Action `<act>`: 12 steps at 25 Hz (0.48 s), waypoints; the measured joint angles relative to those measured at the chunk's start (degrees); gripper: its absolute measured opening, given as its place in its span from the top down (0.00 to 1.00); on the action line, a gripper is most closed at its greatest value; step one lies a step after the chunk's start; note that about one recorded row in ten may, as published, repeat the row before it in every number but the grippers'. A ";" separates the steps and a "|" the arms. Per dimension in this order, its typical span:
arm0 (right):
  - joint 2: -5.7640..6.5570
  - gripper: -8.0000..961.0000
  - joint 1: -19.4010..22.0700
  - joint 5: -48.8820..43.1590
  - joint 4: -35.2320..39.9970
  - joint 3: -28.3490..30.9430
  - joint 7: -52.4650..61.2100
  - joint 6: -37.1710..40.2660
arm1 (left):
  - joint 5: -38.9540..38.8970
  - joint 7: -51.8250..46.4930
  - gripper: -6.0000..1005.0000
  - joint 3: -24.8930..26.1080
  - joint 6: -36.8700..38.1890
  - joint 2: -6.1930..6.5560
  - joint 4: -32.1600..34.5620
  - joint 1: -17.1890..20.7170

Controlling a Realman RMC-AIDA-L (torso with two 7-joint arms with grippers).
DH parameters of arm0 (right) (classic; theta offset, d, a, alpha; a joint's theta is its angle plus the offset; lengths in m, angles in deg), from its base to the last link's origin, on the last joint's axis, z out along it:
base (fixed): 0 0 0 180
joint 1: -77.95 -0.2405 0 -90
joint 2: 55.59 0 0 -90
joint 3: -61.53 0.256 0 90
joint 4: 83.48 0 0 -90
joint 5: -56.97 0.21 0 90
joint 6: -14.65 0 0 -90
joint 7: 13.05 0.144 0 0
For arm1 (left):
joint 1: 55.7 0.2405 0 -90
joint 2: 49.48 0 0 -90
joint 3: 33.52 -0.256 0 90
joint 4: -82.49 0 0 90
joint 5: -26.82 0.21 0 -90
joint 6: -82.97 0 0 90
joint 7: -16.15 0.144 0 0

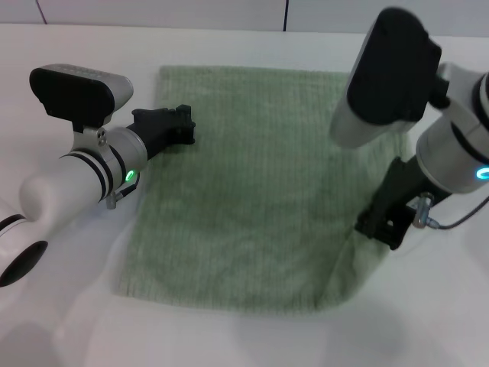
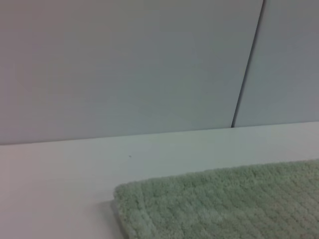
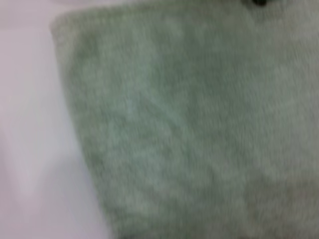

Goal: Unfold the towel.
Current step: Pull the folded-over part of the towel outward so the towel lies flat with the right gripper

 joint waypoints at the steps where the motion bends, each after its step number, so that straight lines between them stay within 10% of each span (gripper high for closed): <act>1: 0.10 0.93 0.15 -0.53 -1.19 -2.08 1.55 -0.50 | 0.00 0.00 0.99 0.00 -0.04 0.01 0.00 0.00; 12: 0.09 0.92 -0.20 -2.03 -6.59 -10.54 4.86 -0.50 | -0.19 0.00 0.99 0.09 0.01 0.02 0.00 -0.05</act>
